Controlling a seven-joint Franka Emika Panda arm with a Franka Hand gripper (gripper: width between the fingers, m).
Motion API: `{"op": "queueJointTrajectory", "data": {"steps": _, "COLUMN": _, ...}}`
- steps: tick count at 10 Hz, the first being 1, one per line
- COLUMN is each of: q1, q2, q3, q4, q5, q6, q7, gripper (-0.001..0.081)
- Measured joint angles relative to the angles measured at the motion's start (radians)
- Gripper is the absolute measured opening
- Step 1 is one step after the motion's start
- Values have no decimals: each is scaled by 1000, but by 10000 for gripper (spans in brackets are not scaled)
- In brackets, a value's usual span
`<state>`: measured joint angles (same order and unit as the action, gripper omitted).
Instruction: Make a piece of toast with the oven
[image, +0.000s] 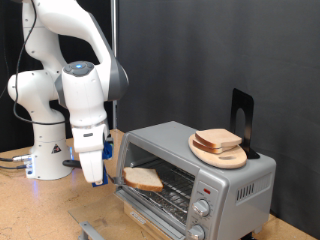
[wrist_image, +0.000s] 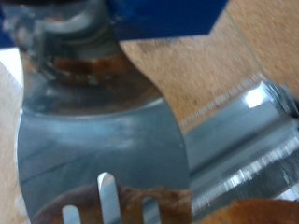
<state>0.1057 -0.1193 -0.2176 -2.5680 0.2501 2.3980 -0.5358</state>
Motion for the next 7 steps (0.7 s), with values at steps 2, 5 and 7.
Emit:
{"op": "queueJointTrajectory", "data": {"steps": 2, "q1": -1, "q2": -22, "q3": -7, "q4": 57, "q5": 30, "q6": -87, "q7": 9, "gripper": 325}}
{"op": "queueJointTrajectory", "data": {"steps": 5, "q1": -1, "q2": -13, "q3": -8, "q4": 122, "q5": 25, "q6": -133, "q7": 62, "gripper": 325}}
{"op": "queueJointTrajectory", "data": {"steps": 7, "q1": -1, "q2": 1, "q3": -7, "q4": 145, "q5": 16, "q6": -138, "q7": 84, "gripper": 325}}
